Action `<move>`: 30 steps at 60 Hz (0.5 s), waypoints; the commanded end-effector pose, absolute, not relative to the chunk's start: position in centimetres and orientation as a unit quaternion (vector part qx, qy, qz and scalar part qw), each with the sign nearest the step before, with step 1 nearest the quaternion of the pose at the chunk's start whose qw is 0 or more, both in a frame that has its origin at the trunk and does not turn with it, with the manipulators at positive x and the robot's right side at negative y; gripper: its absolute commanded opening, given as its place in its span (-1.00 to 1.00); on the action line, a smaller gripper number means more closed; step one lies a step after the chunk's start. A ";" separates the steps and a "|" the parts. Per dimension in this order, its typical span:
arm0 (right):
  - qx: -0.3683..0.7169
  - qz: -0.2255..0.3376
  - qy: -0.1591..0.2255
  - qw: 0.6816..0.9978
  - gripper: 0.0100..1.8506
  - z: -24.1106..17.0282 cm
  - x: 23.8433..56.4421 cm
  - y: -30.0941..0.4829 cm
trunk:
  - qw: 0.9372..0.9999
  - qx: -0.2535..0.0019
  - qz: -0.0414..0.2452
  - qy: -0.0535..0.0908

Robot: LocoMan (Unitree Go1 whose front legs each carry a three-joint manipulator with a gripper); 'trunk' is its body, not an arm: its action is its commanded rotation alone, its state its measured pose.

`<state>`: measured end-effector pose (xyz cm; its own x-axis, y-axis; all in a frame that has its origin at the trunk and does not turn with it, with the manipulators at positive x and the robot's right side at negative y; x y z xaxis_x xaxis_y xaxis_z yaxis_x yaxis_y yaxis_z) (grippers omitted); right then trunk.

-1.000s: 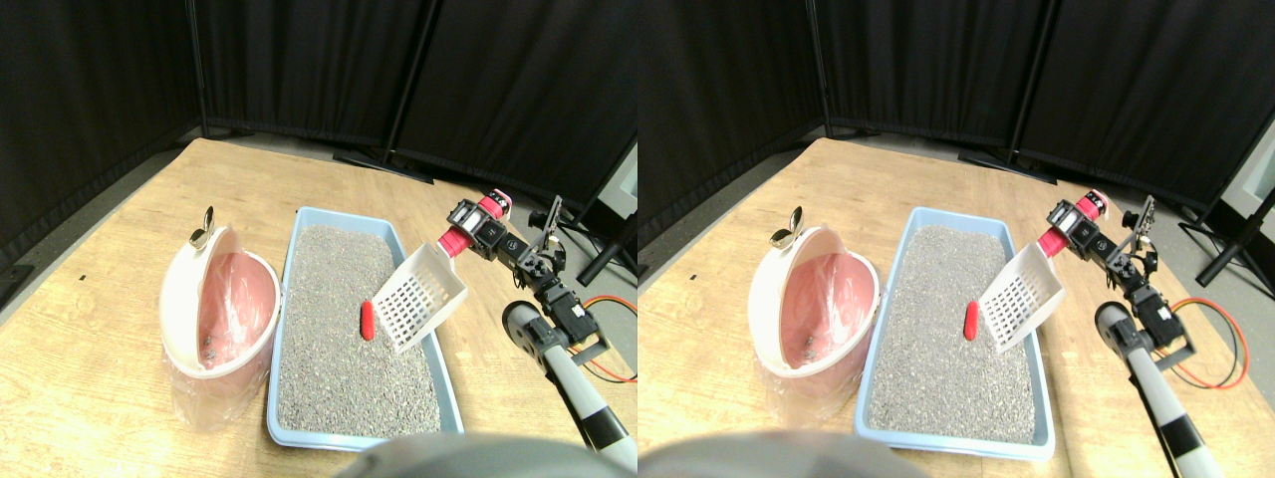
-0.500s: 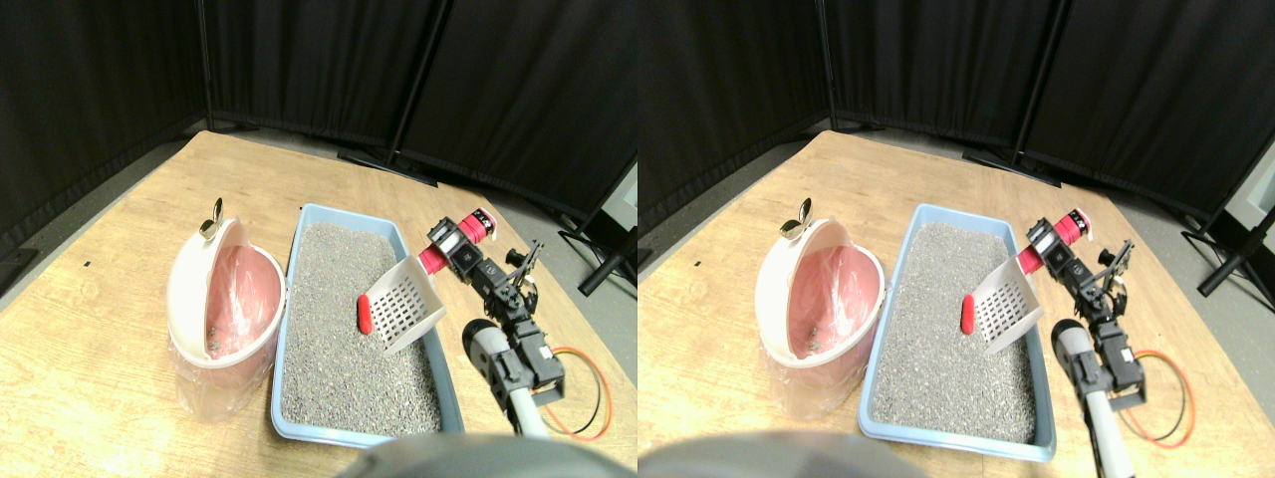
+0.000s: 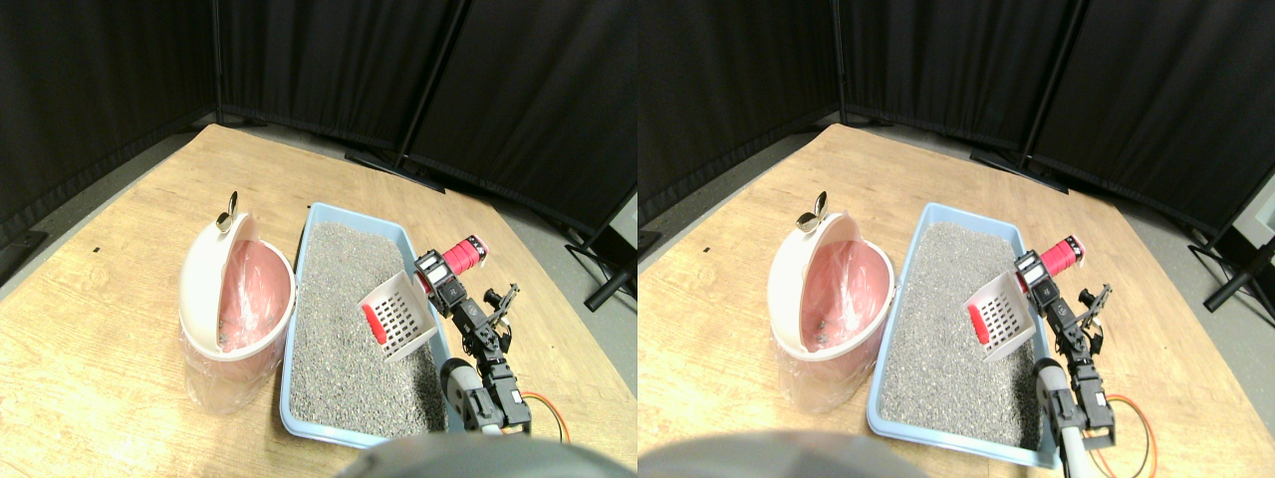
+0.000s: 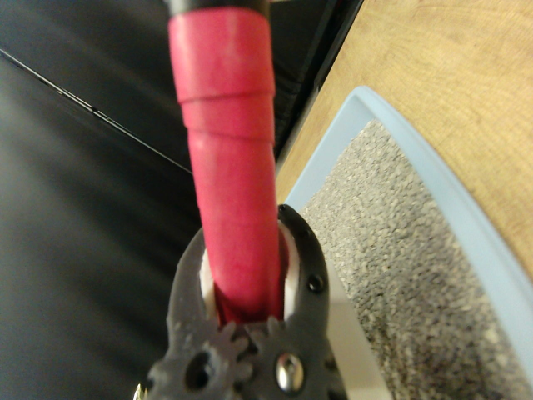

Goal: Scoop (unimanual)

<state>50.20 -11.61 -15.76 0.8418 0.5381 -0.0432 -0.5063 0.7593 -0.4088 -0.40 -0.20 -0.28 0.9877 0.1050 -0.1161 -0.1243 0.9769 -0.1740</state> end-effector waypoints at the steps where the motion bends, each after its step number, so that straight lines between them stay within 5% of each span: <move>1: -0.127 0.270 0.028 0.954 -0.95 -16.2 50.3 -12.4 | 0.992 -0.091 0.060 0.061; 11: -0.002 0.198 0.068 0.978 -0.95 -15.3 50.4 -14.0 | 0.993 -0.089 0.055 0.061; 30: 0.100 0.143 0.041 0.984 -0.95 -13.2 50.1 -16.4 | 0.994 -0.082 0.046 0.054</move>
<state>49.83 -16.74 -15.96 0.9425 0.2725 -0.1936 -0.2462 0.9576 0.1495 -0.13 -0.30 -0.34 0.9895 0.0808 -0.1199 -0.0979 0.9847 -0.1444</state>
